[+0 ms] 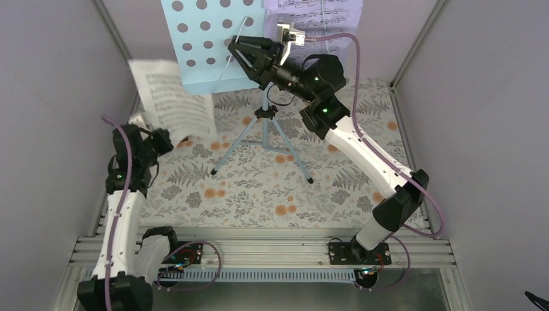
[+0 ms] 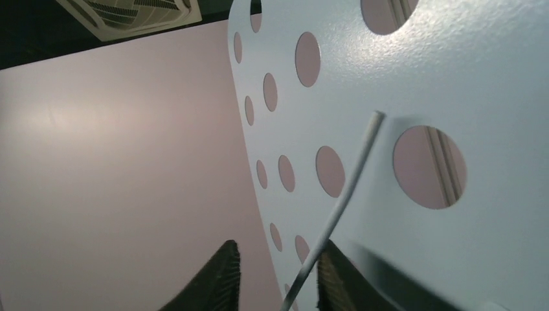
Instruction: Pack up the instrument practice props
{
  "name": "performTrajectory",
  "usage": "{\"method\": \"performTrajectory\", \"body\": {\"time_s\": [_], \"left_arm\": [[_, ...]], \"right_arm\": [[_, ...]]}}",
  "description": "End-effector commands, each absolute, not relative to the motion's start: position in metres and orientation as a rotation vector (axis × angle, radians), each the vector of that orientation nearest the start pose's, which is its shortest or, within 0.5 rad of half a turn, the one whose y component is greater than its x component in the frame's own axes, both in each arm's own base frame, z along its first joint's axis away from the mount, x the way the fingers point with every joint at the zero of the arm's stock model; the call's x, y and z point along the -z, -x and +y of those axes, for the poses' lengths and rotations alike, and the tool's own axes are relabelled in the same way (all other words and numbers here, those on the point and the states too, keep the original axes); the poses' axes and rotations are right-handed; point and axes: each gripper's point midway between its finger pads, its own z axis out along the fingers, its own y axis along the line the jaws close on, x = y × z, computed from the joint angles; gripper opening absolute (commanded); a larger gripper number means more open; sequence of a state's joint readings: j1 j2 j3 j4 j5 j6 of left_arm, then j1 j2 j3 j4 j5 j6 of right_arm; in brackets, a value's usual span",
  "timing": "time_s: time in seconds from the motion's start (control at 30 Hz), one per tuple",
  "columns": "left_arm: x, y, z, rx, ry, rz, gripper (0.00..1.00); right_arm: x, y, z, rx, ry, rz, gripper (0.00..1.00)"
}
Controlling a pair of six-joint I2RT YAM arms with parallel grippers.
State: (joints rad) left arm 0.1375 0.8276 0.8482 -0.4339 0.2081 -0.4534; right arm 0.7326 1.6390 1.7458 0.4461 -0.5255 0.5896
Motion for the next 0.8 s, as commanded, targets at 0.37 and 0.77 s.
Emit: {"method": "performTrajectory", "body": {"time_s": [0.37, 0.77], "left_arm": [[-0.106, -0.277, 0.004, 0.834, 0.86, 2.093, 0.02], [-0.049, -0.236, 0.021, 0.966, 1.155, 2.08, 0.02]], "right_arm": [[-0.599, -0.246, 0.334, -1.281, 0.653, 0.966, 0.94], [-0.574, -0.25, 0.272, -0.99, 0.452, 1.064, 1.0]]}}
